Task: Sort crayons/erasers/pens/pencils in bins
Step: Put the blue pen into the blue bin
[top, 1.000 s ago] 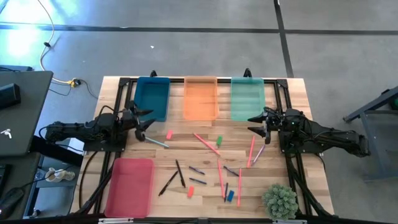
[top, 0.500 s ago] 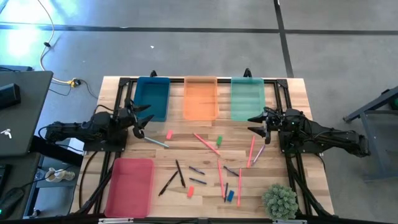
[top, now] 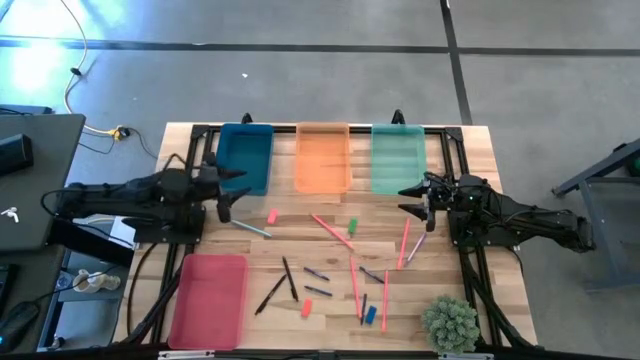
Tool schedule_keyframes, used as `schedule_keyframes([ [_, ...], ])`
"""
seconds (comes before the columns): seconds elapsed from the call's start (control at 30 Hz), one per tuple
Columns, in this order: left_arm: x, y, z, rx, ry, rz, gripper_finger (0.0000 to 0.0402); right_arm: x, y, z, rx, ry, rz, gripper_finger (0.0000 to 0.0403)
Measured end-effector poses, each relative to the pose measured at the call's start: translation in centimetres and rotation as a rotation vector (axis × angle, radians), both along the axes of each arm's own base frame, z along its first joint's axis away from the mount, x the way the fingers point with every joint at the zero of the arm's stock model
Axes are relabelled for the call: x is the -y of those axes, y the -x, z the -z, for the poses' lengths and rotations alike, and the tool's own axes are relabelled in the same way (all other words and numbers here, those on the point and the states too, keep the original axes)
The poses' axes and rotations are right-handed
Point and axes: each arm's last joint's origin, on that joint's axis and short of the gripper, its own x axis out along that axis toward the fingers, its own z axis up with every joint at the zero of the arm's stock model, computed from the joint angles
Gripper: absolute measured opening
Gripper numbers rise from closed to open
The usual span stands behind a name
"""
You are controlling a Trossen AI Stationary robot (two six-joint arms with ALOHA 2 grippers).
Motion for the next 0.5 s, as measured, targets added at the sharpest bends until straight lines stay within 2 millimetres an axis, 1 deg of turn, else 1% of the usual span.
schedule_keyframes([
  [0.13,0.0,-0.7,-1.1,-0.116,0.136,-0.014,0.0224,0.0,0.0,0.0,0.0,0.0,-0.001,0.0217],
  [0.23,0.1,-1.2,-1.5,-0.218,0.2,0.01,0.0224,0.0,0.0,0.0,0.0,0.0,0.0,0.0217],
  [0.37,0.2,-1.9,-1.7,-0.336,0.245,0.068,0.0224,0.0,0.0,0.0,0.0,0.0,-0.001,0.0217],
  [0.5,0.2,-2.8,-1.3,-0.419,0.291,0.109,0.0224,0.0,0.0,0.0,0.0,0.0,0.0,0.0217],
])
